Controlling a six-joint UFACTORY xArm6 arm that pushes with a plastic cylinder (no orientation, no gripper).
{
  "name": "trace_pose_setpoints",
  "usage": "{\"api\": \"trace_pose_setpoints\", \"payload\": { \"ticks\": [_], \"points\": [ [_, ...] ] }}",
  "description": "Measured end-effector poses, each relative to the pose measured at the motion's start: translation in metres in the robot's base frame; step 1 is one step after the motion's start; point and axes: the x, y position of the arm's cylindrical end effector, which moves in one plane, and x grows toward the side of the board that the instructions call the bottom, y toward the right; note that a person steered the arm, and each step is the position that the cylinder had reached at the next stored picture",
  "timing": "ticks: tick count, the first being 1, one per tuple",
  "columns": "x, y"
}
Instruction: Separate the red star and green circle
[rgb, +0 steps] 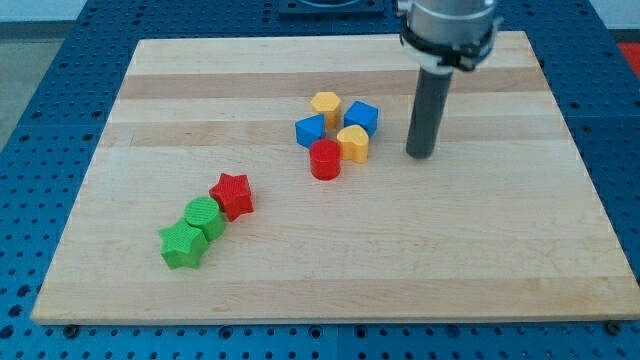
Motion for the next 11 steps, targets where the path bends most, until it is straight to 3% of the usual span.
{"api": "trace_pose_setpoints", "payload": {
  "ticks": [2, 4, 6, 11],
  "points": [
    [0.102, -0.045],
    [0.158, -0.146],
    [0.119, -0.202],
    [0.016, -0.242]
  ]
}}
